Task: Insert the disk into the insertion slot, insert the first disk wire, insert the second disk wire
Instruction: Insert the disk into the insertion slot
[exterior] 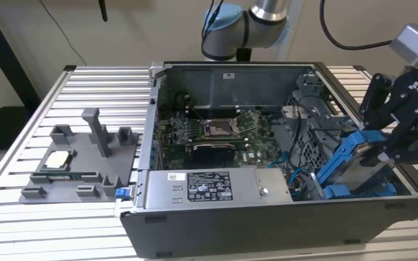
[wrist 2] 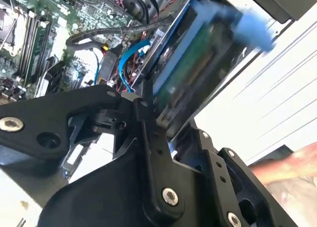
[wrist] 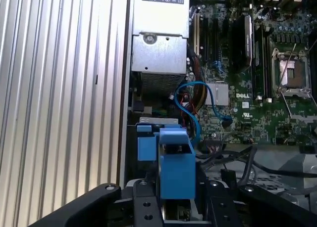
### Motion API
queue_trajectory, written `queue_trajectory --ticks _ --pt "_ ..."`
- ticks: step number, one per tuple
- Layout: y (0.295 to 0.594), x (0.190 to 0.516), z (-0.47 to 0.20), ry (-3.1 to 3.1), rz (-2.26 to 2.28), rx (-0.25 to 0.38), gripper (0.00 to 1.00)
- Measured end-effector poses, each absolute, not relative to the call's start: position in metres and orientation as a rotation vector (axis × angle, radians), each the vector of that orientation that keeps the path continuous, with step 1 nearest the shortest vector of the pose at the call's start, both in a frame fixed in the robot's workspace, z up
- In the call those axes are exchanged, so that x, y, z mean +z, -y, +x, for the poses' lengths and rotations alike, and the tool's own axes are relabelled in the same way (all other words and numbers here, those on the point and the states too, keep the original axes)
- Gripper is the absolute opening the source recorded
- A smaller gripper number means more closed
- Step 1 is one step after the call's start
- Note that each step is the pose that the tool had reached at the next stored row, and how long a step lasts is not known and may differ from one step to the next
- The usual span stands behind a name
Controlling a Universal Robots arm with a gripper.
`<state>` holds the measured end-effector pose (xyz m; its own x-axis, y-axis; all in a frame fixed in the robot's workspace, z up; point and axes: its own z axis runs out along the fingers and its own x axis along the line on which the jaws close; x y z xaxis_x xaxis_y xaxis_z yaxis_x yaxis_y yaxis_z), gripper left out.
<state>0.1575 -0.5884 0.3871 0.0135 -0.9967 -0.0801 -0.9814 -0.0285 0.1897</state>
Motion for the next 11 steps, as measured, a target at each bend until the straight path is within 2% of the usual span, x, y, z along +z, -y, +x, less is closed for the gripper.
queue_trajectory --ticks 4,9,11 --pt "0.5884 0.3944 0.1575 2.138 2.188 -0.314 0.4" --pt "0.5886 0.3948 0.157 2.163 2.229 -0.407 0.38" --pt "0.5885 0.3947 0.157 2.164 2.231 -0.411 0.37"
